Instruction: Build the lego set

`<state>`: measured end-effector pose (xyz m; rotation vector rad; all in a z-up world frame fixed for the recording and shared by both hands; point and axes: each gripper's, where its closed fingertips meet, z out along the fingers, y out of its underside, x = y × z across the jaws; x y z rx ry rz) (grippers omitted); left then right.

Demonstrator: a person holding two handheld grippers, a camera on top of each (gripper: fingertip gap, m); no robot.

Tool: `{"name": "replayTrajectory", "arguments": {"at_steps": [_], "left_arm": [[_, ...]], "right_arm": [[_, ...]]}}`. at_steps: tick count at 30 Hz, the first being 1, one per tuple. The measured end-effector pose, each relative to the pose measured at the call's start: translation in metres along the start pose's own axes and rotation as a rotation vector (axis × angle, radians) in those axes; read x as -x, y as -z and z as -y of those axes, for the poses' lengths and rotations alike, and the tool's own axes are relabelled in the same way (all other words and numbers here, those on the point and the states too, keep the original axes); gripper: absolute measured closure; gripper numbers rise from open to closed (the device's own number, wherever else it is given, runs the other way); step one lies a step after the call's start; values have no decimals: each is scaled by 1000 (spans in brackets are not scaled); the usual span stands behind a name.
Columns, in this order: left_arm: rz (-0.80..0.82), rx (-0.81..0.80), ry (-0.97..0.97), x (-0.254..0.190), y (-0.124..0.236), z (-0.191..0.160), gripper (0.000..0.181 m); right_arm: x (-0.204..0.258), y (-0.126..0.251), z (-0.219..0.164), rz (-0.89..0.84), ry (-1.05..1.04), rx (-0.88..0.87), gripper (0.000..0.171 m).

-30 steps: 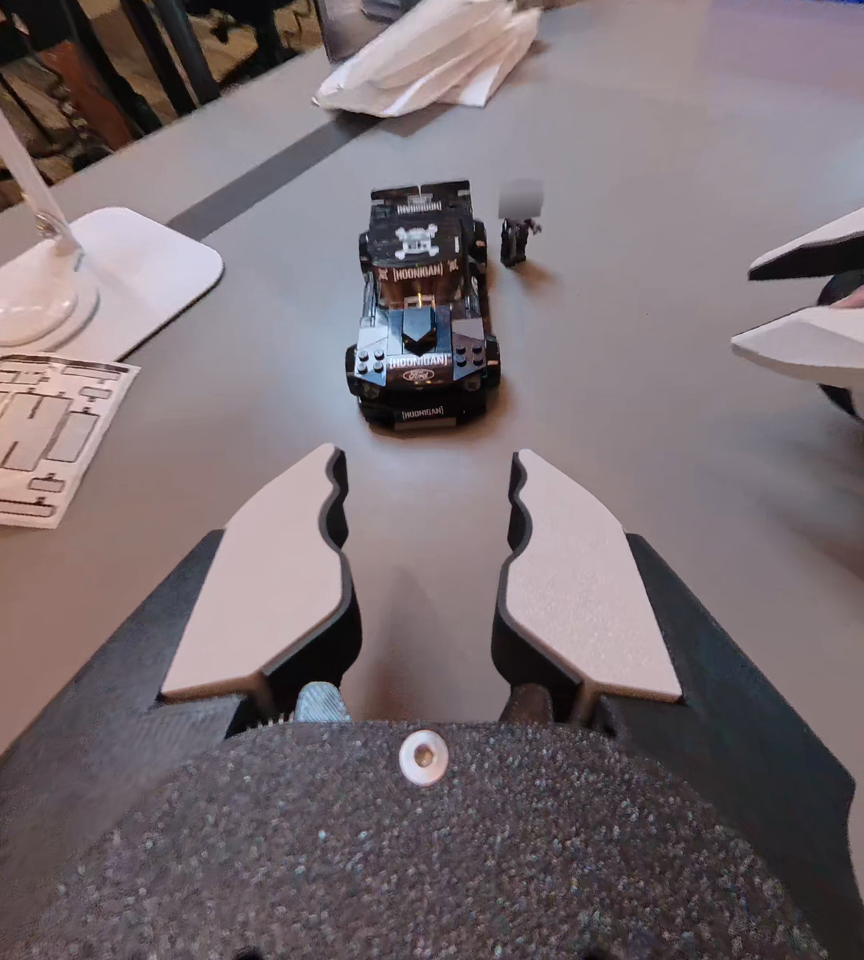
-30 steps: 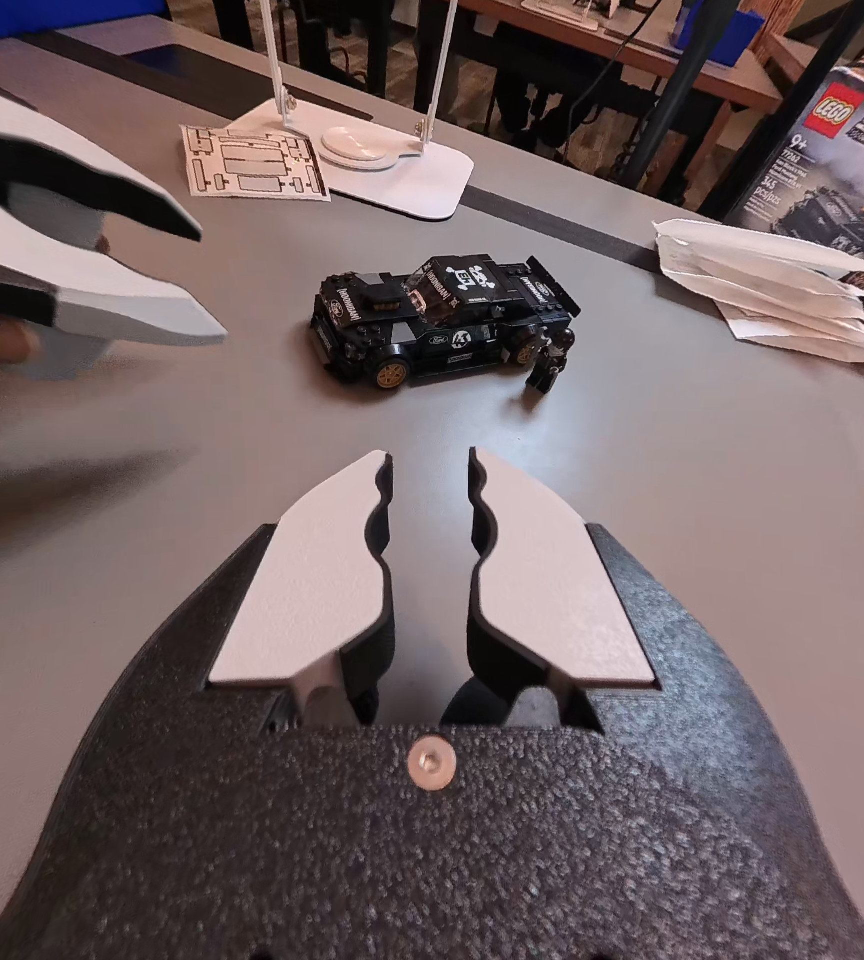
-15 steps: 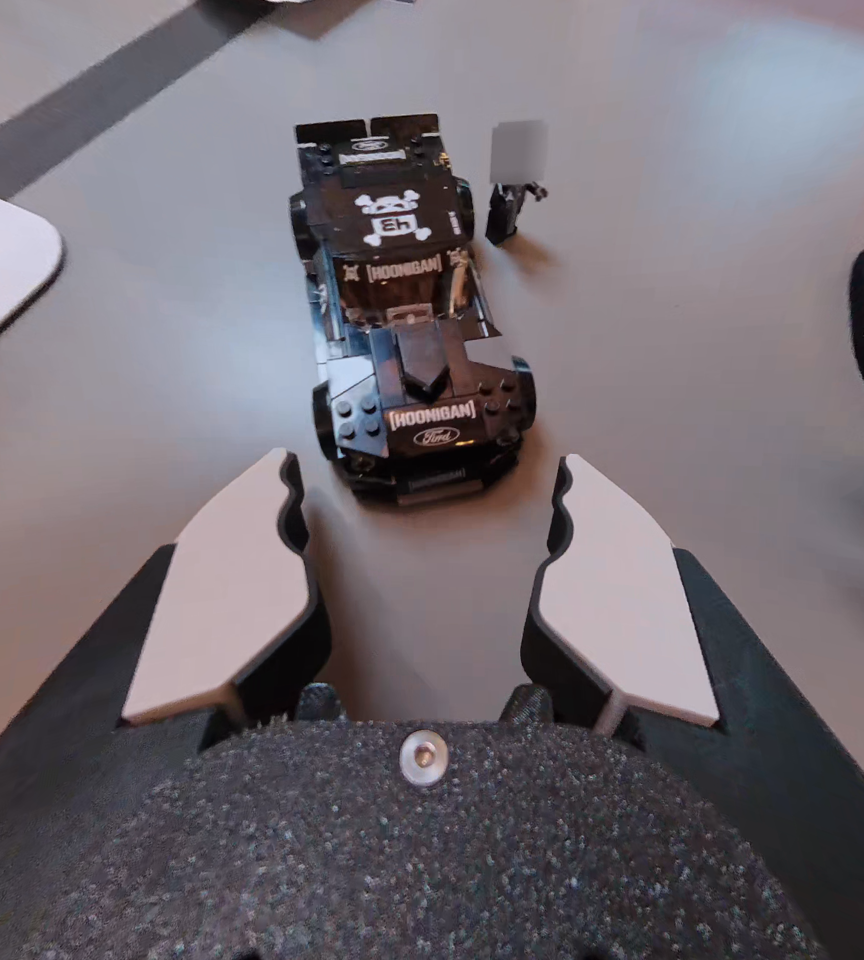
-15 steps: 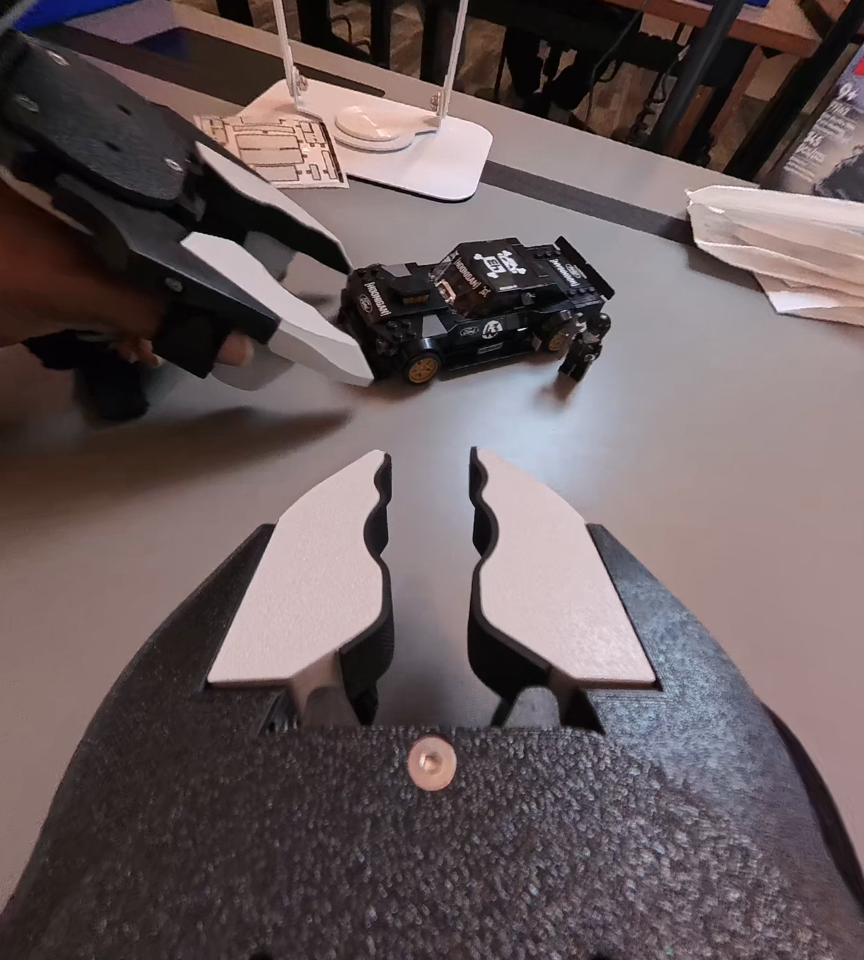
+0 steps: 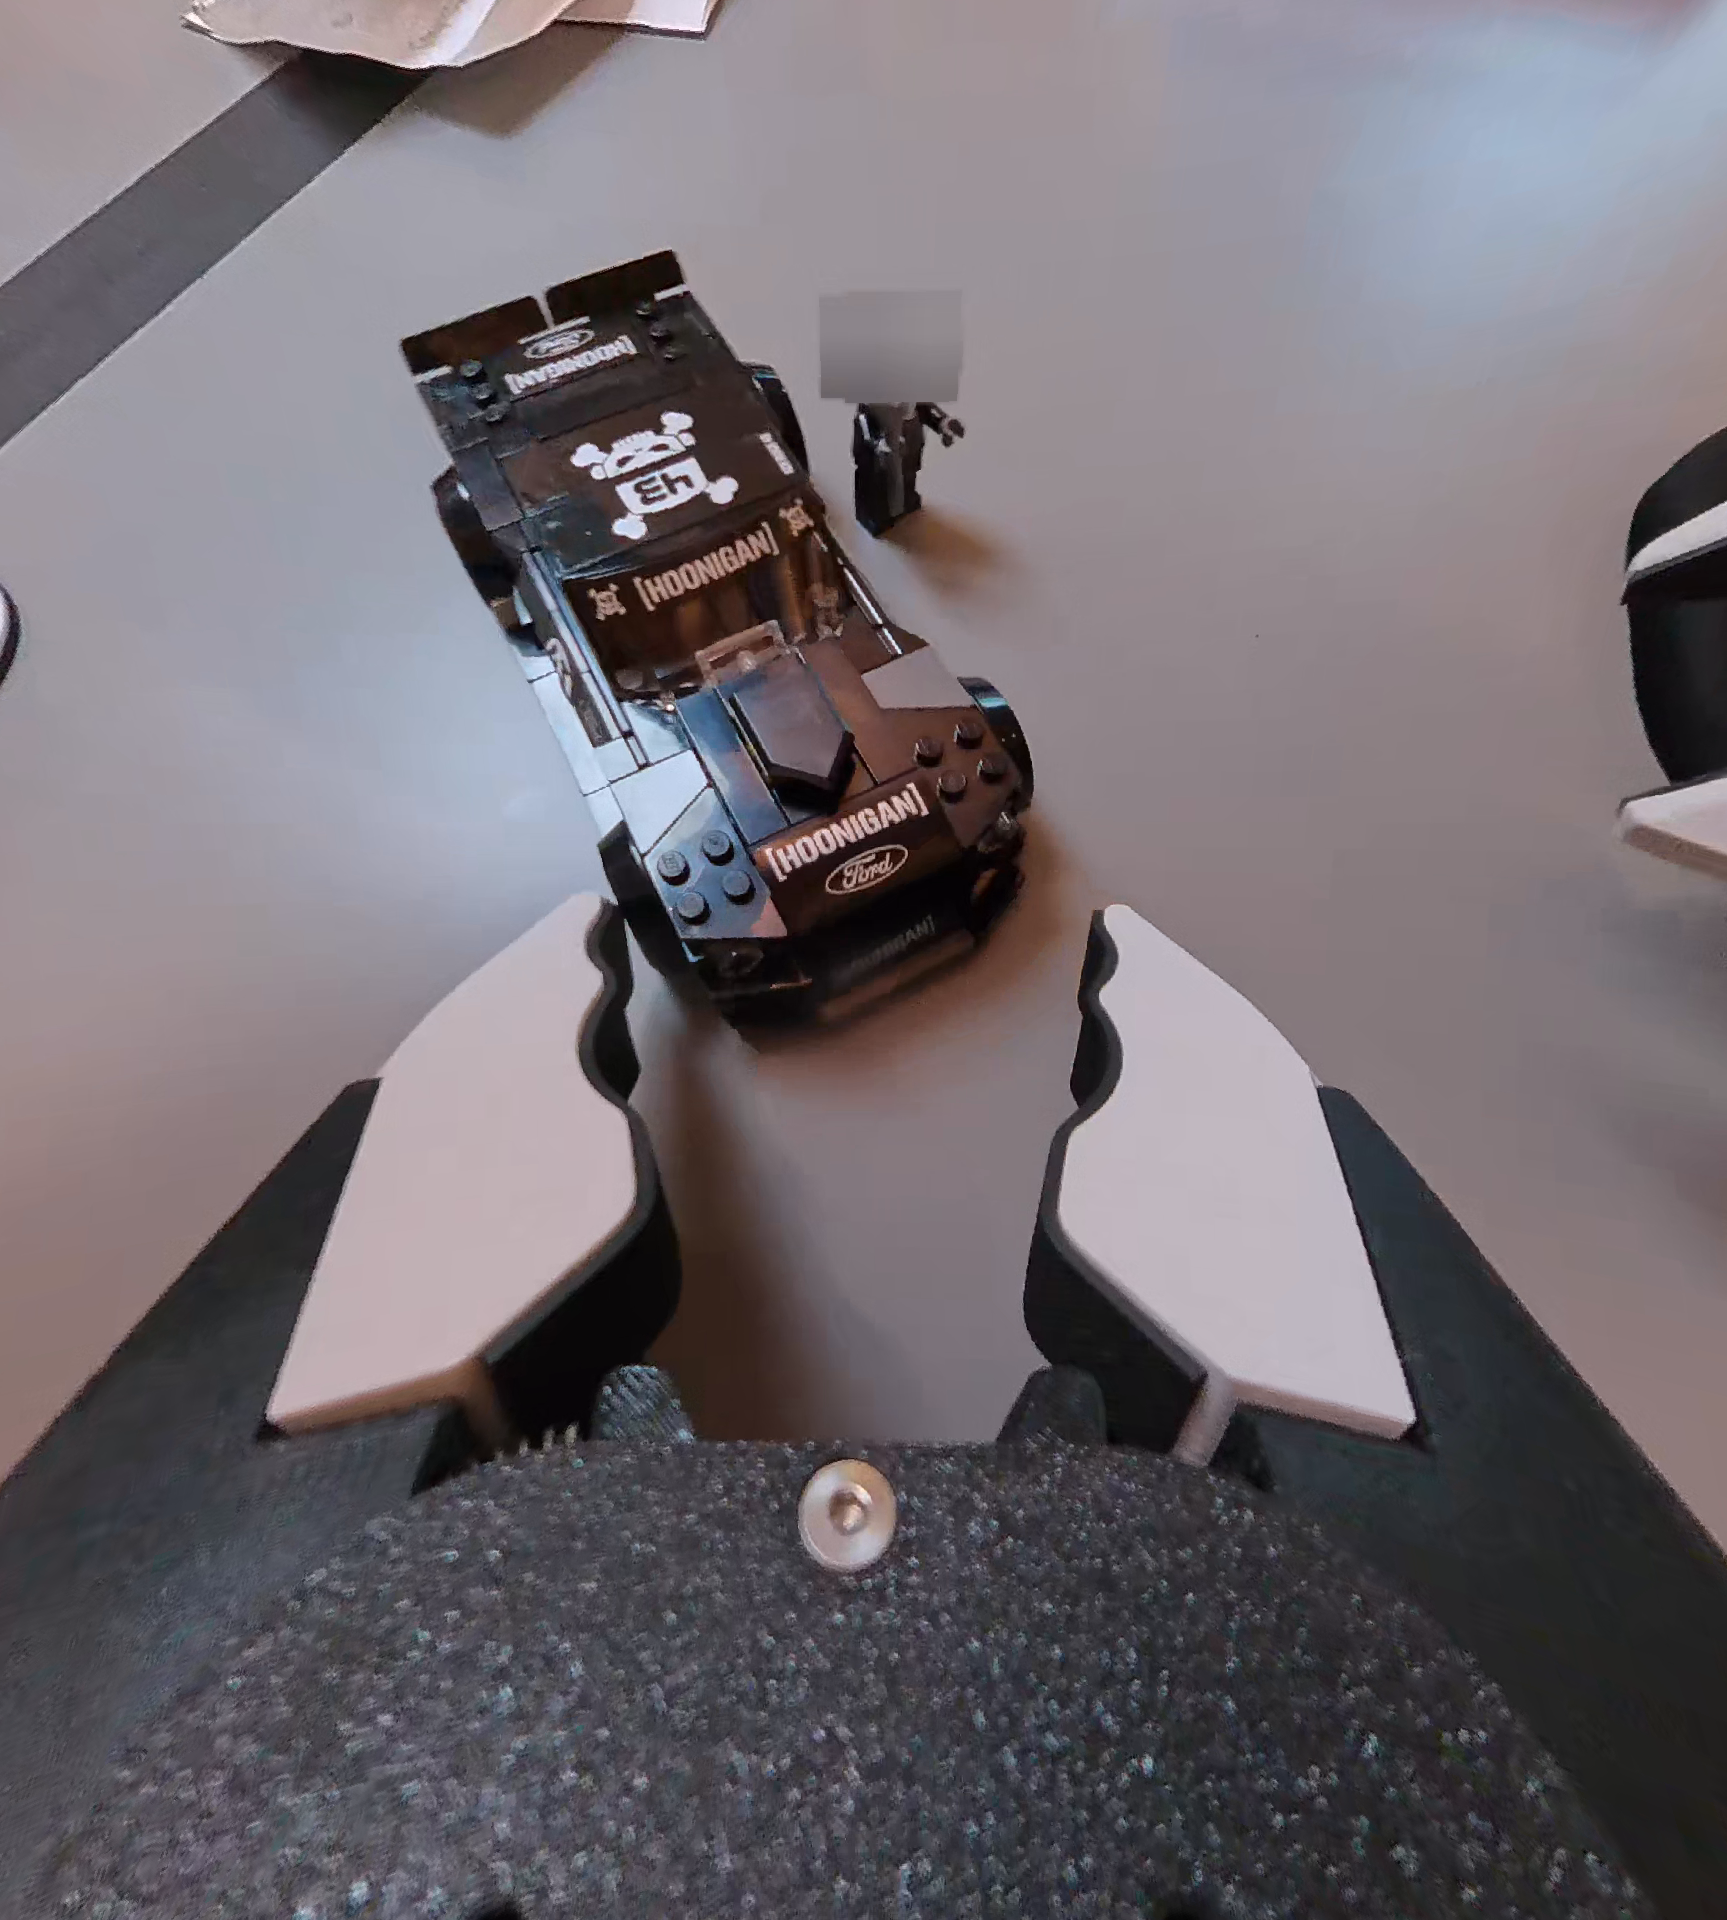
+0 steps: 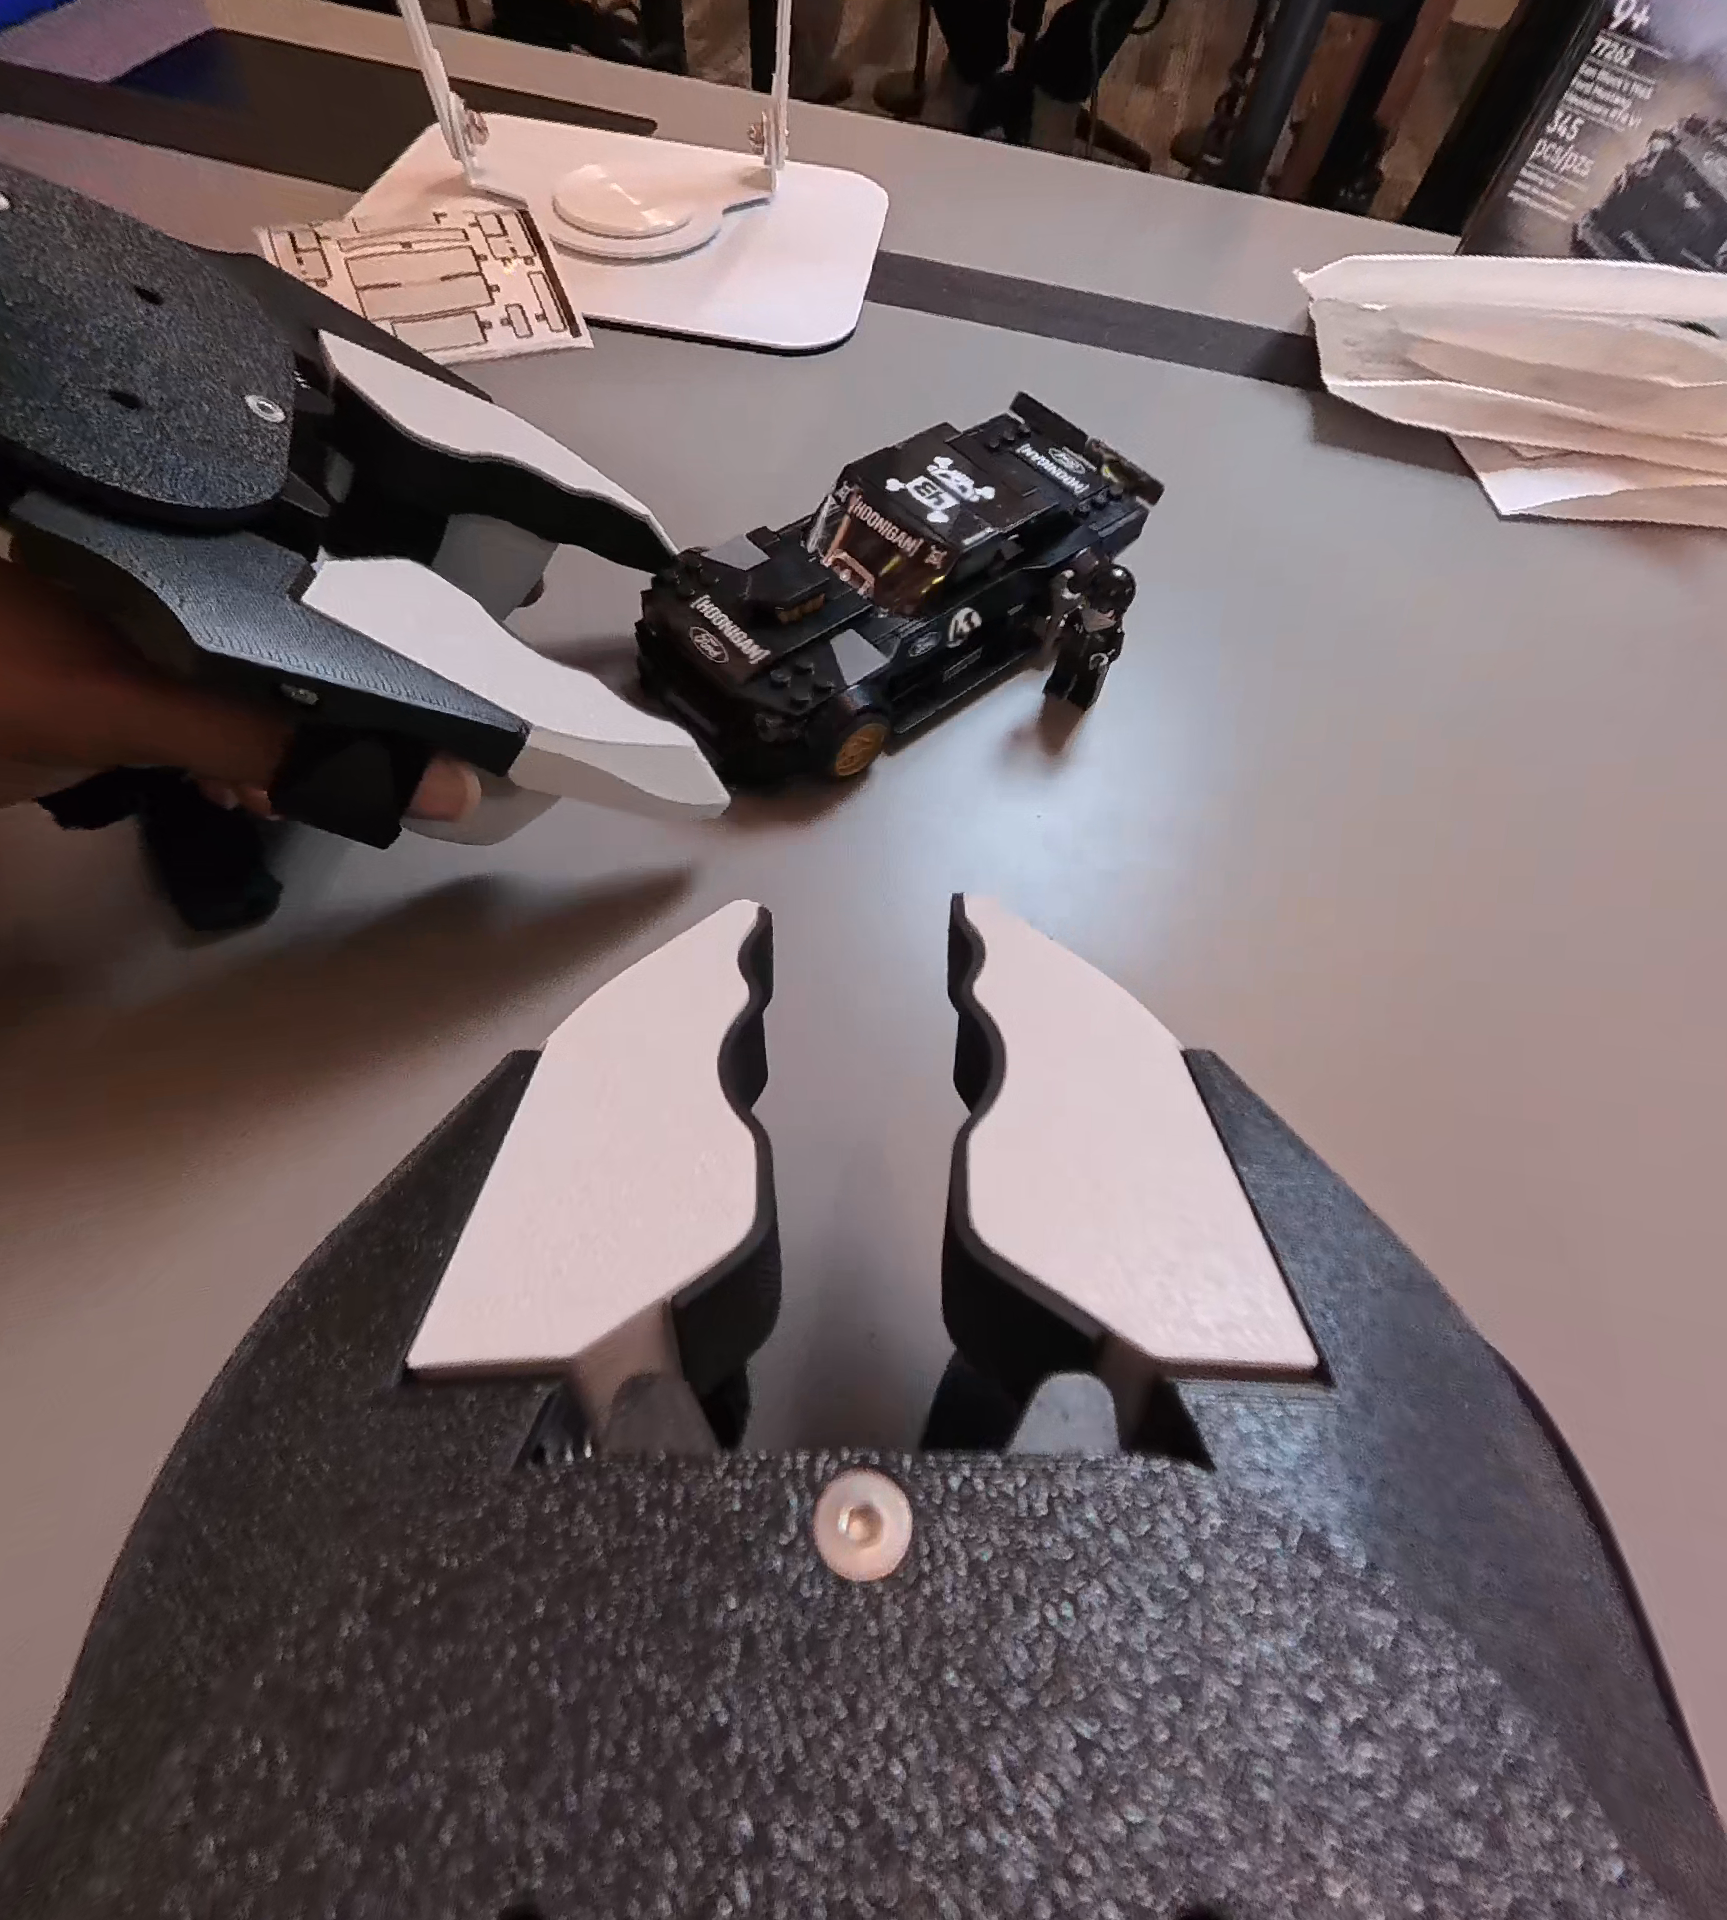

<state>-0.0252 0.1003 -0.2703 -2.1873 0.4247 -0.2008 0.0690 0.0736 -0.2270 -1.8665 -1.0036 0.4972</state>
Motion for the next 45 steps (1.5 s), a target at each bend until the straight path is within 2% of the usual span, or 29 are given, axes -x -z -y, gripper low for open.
{"name": "replayTrajectory", "arguments": {"at_steps": [16, 25, 38, 45], "left_arm": [[-98, -6, -79, -37, -7, 5, 98], [-91, -25, -33, -21, 7, 5, 102], [-111, -18, 23, -7, -6, 5, 104], [-17, -50, 14, 16, 9, 14, 109]], "right_arm": [[15, -19, -16, 24, -35, 74, 135], [20, -31, -18, 11, -43, 100, 136], [22, -38, -20, -14, -33, 118, 133], [-1, -40, 8, -49, -17, 81, 123]]}}
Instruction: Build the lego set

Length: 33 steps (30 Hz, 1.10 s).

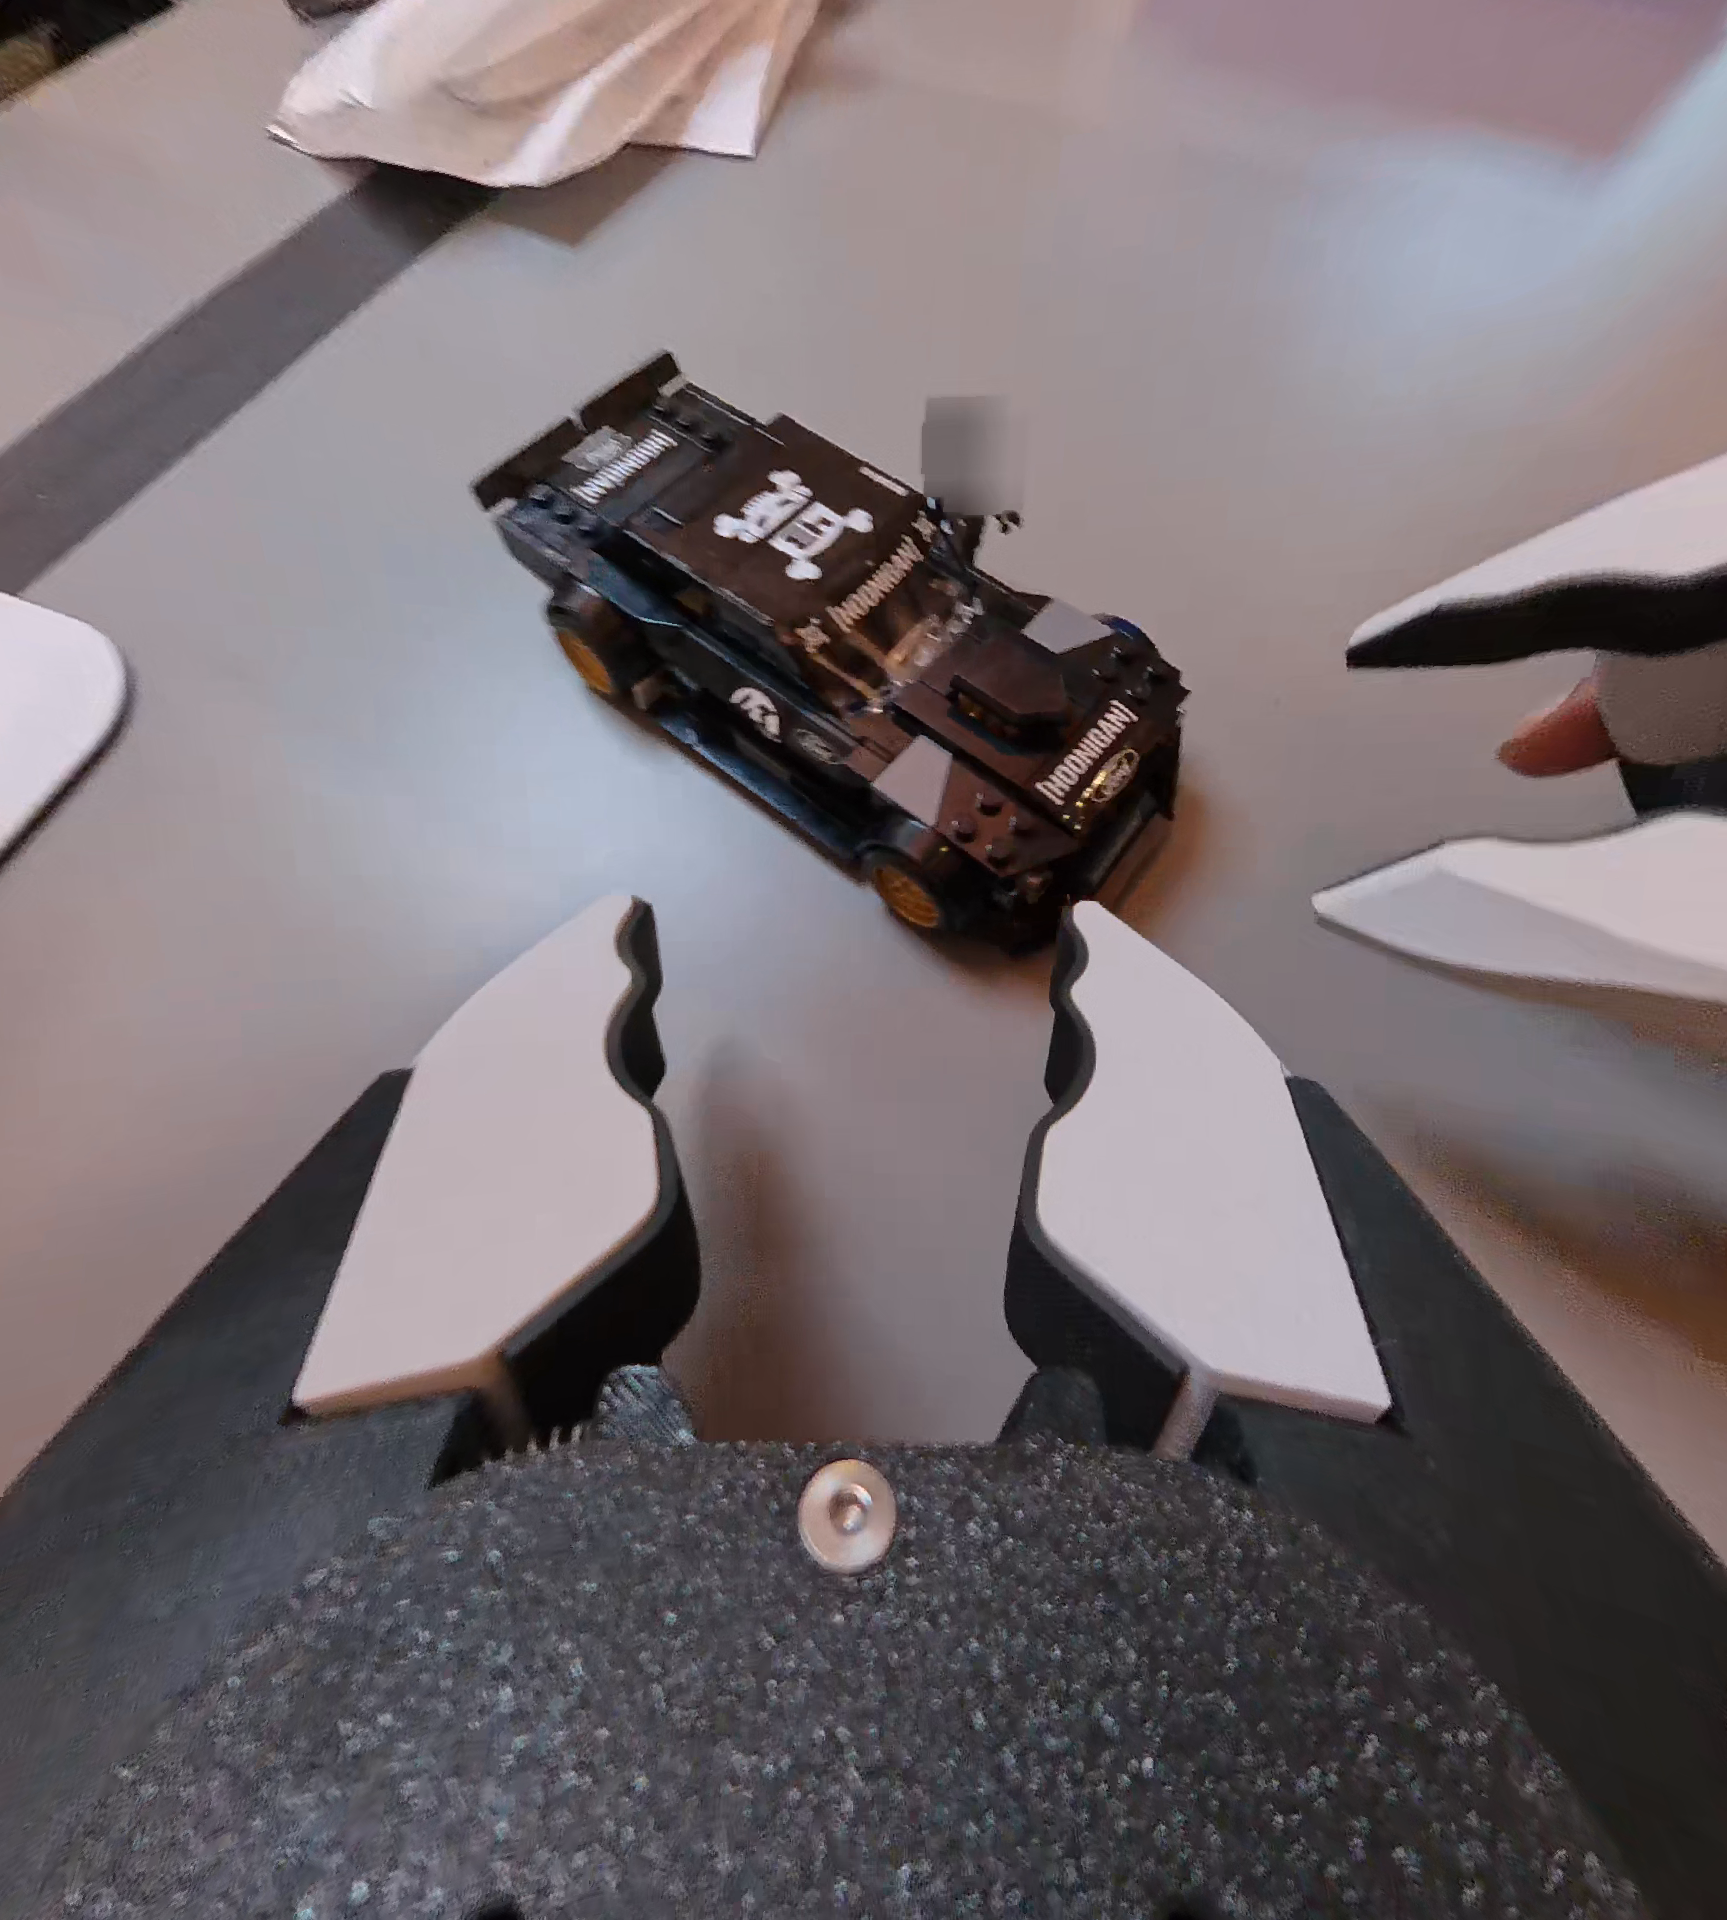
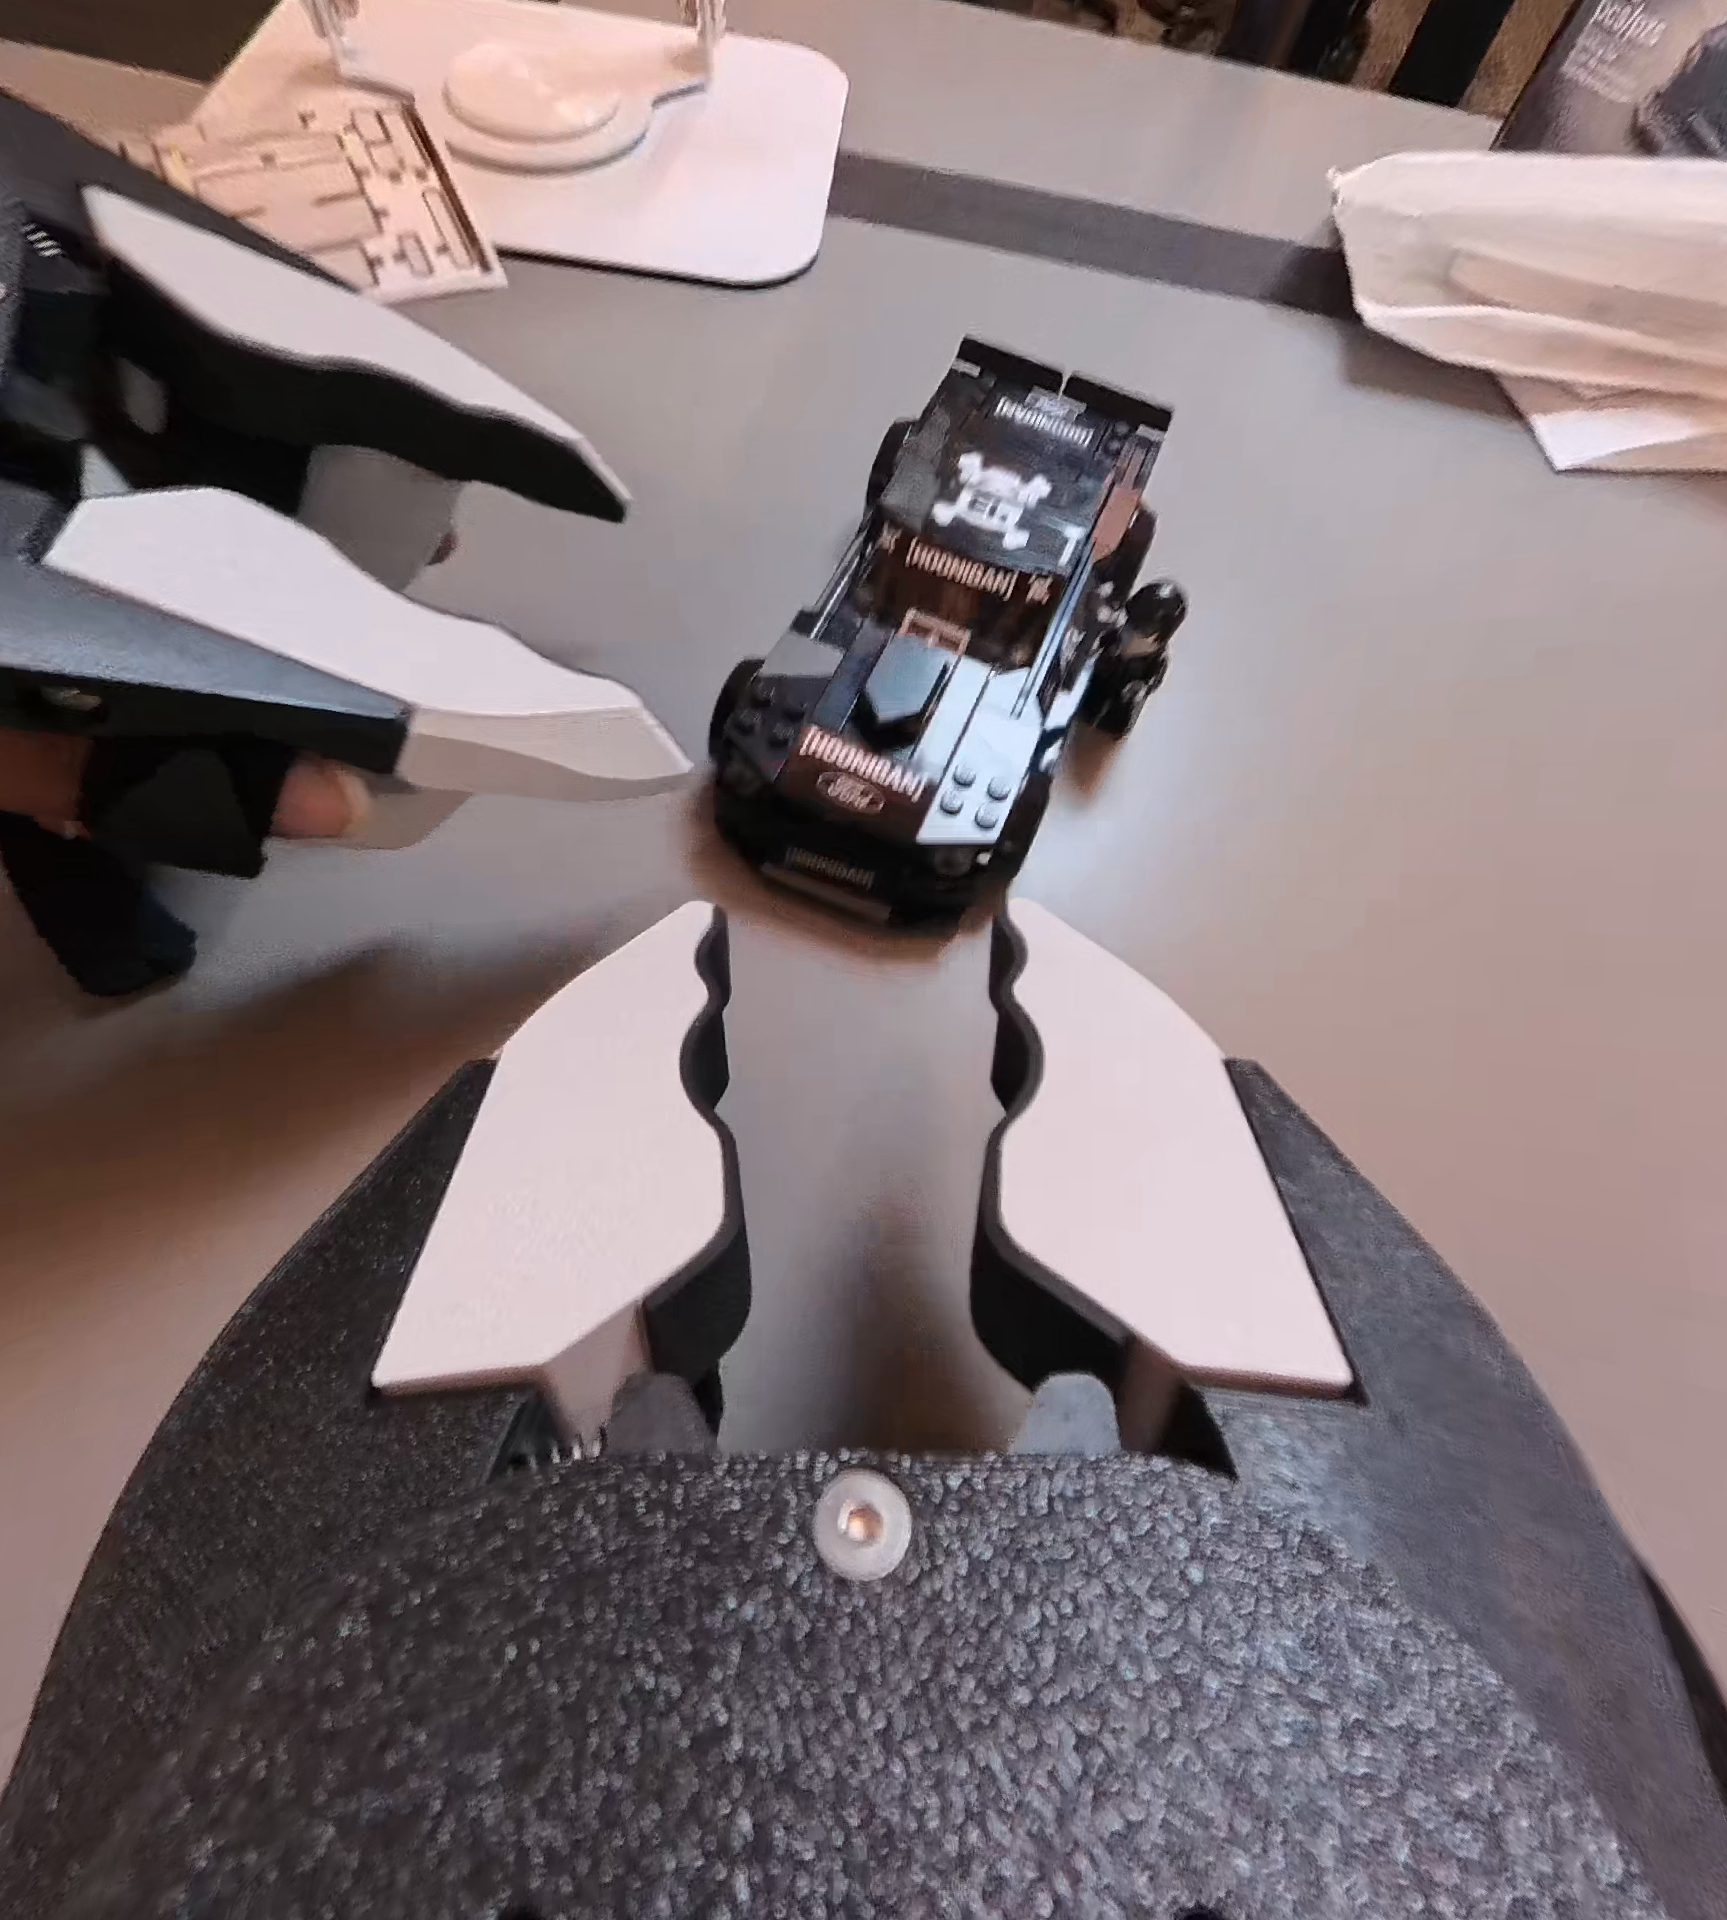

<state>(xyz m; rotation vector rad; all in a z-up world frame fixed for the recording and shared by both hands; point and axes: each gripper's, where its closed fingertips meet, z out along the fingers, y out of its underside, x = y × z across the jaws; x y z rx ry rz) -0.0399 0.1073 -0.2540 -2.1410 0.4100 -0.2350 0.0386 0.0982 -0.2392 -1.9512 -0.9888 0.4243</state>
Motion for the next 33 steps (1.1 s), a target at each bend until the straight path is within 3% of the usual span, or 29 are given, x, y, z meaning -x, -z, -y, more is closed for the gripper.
{"name": "replayTrajectory", "arguments": {"at_steps": [7, 16, 30, 33], "left_arm": [[35, -11, -44, 2, 25, -1, 110], [23, -18, -83, -4, 50, -25, 110], [-57, -60, -60, -23, 61, -34, 111], [-61, -64, -42, -21, 60, -34, 112]], "right_arm": [[-9, -34, 34, 34, -32, 77, 106], [-6, -61, 33, 12, -39, 210, 104], [-13, -69, 32, 272, -163, 239, 99], [-11, -57, 31, 356, -124, 220, 110]]}}
